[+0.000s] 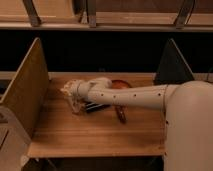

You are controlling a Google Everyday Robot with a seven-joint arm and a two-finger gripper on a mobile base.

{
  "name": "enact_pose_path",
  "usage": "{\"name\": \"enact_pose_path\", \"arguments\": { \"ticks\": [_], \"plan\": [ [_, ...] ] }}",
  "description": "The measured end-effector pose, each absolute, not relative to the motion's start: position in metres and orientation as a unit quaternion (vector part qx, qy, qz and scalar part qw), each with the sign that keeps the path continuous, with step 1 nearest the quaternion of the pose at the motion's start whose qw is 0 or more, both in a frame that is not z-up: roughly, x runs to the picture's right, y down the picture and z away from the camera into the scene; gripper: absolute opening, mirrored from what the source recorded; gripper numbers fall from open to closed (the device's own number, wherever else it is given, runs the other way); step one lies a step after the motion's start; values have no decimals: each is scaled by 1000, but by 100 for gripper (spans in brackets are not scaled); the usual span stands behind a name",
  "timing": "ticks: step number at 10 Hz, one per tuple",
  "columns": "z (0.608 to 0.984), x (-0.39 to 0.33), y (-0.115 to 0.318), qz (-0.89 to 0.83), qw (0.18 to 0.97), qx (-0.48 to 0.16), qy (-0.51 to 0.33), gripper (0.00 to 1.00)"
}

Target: Stand the bottle upright

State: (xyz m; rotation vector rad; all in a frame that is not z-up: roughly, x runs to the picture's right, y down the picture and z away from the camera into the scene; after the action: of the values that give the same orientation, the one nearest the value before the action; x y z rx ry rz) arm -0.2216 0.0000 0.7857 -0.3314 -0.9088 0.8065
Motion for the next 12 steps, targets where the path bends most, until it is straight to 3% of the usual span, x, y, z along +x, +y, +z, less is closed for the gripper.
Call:
{"name": "enact_pose_path", "arguments": {
  "ticks": [2, 7, 9, 12],
  "plan": [
    [793, -218, 12, 391, 799, -165, -425, 10],
    [795, -219, 21, 392, 802, -175, -416, 62],
    [794, -217, 22, 390, 805, -176, -412, 78],
    [794, -210, 27, 385, 812, -177, -402, 80]
  ]
}}
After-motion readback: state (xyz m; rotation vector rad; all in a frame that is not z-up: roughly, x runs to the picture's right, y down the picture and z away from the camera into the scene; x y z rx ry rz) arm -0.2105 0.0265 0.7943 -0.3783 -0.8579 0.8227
